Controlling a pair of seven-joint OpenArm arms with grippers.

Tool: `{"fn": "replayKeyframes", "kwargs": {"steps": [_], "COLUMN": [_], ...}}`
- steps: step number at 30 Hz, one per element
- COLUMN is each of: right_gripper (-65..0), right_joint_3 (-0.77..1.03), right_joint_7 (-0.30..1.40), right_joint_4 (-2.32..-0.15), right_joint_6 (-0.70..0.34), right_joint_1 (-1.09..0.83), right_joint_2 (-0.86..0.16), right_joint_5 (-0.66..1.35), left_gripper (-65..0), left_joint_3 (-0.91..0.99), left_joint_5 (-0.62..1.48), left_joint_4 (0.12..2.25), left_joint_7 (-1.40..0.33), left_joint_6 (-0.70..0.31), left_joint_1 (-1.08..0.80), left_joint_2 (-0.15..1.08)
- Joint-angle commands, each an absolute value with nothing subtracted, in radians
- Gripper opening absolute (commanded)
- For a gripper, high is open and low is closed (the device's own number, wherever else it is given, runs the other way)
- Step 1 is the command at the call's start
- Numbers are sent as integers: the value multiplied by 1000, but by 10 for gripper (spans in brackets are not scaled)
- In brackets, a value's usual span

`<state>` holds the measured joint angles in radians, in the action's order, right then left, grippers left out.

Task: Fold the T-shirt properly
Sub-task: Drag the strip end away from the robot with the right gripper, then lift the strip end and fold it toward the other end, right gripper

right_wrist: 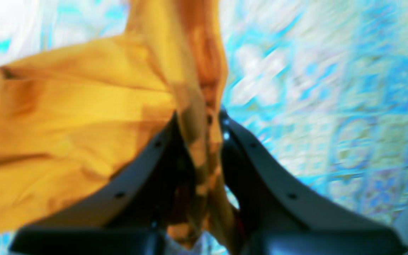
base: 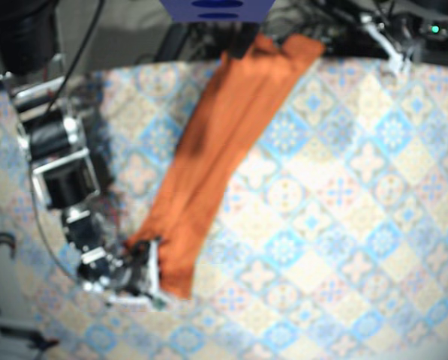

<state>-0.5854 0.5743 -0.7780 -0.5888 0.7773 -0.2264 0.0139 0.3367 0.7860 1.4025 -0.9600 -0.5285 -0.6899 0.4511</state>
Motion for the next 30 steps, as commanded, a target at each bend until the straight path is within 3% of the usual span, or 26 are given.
{"fn": "replayKeyframes", "kwargs": {"steps": [1, 13, 30], "right_gripper": [-624, -624, -624], "right_joint_3": [-578, -579, -549], "right_joint_7": [550, 506, 559], "right_joint_4": [-792, -746, -1081], "right_joint_6": [-565, -564, -472], "right_joint_1": [842, 897, 547], "right_joint_2": [-232, -232, -349], "right_joint_5": [18, 18, 16], "left_gripper": [-250, -250, -250], "left_joint_3": [346, 398, 398], "left_joint_5": [792, 791, 791], "left_joint_4": [1412, 1412, 1412], "left_joint_7": [-955, -957, -957], "left_joint_6": [-533, -535, -535], "left_joint_1": [-699, -720, -722], "left_joint_2": [467, 440, 441]}}
